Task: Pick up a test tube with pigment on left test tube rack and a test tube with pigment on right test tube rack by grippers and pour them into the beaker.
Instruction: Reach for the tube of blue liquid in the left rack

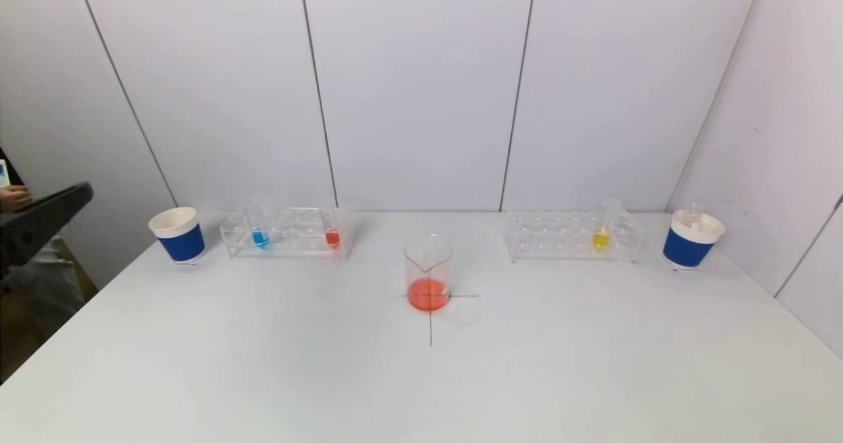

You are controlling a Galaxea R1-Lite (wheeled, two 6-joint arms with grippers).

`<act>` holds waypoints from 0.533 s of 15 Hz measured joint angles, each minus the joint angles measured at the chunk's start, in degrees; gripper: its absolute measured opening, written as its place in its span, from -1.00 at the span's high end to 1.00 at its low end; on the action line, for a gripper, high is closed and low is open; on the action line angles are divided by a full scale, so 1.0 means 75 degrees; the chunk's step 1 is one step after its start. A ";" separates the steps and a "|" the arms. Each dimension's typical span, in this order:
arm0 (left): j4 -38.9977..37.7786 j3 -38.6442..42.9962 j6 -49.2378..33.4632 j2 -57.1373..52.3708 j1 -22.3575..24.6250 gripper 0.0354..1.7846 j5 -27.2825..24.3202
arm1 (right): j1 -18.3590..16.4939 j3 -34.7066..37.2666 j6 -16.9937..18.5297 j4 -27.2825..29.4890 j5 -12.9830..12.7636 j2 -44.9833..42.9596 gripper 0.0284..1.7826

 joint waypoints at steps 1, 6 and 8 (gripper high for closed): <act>-0.0289 0.0011 -0.0003 0.0288 0.0008 -0.98 0.0002 | 0.0000 0.0000 -0.0003 -0.0003 0.0003 0.0000 -0.98; -0.0983 0.0081 -0.0150 0.1471 0.0049 -0.98 0.0016 | 0.0000 0.0000 0.0000 -0.0003 0.0003 0.0000 -0.98; -0.1227 0.0174 -0.0163 0.1885 0.0060 -0.98 0.0023 | 0.0000 0.0000 0.0000 -0.0003 0.0000 0.0000 -0.98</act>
